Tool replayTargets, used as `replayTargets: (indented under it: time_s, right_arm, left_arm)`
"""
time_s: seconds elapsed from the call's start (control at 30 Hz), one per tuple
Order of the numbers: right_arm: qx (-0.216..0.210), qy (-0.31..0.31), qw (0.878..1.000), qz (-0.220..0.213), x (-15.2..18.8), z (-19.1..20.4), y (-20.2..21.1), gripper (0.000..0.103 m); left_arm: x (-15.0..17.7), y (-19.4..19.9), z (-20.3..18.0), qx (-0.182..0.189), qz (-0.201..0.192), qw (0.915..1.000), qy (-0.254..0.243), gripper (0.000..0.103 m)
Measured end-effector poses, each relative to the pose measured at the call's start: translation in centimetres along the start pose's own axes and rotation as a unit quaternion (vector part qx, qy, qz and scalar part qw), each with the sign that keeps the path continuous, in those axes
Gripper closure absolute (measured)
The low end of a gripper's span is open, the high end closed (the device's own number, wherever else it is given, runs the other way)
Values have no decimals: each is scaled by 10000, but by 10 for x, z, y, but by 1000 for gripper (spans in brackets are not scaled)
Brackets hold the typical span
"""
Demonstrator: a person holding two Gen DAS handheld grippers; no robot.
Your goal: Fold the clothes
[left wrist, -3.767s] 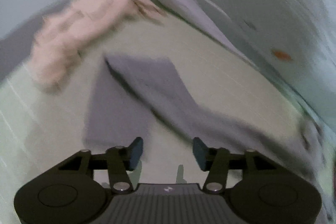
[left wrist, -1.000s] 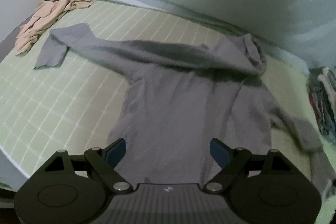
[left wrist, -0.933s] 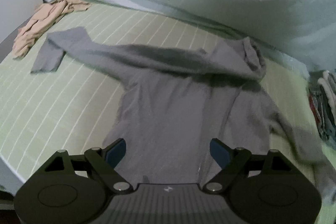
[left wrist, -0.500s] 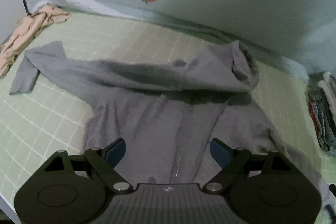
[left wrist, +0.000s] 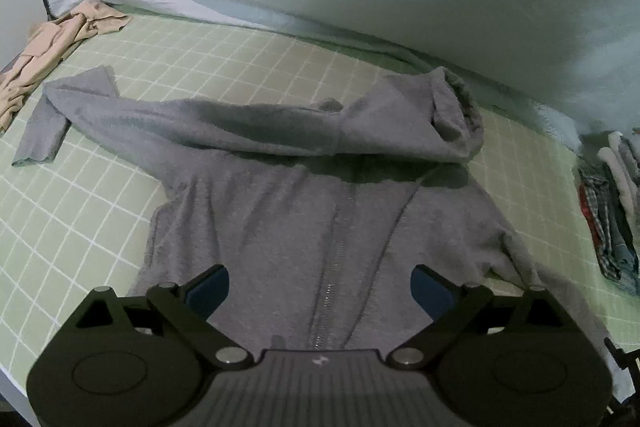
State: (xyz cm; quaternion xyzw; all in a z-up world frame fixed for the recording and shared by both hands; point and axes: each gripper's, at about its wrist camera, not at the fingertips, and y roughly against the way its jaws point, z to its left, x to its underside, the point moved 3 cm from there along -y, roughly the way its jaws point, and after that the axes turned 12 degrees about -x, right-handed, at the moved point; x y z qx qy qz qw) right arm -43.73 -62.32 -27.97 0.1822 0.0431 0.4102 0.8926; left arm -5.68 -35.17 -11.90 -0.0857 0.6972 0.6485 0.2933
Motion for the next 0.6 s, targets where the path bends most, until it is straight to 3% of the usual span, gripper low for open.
replayTargets:
  time_s: [0.03, 0.17, 0.23, 0.4, 0.47, 0.53, 0.6]
  right_arm:
    - [-28, -129, 9999, -25, -2, 0, 2, 94]
    - [-256, -776, 9957, -426, -21, 13, 2, 100]
    - [-383, -574, 9966, -453, -35, 34, -14, 101]
    - [-154, 235, 9994, -219, -51, 75, -72, 101]
    - [-61, 559, 9983, -126, -57, 91, -95, 93]
    - [35, 886, 9961, -31, -63, 106, -117, 75]
    - [107, 1271, 9918, 17, -58, 108, -113, 55]
  left_arm:
    - [1, 1, 0, 0, -20, 10000, -9, 6]
    - [0, 4, 4, -92, -102, 9999, 59, 6]
    - [-1, 4, 7, -120, -96, 9998, 142, 6]
    - [-2, 3, 15, -195, -79, 9993, 312, 6]
    - [-2, 1, 18, -217, -54, 9990, 375, 6]
    - [-1, 0, 20, -247, -30, 9988, 432, 6]
    - [0, -1, 23, -292, -2, 9985, 469, 6]
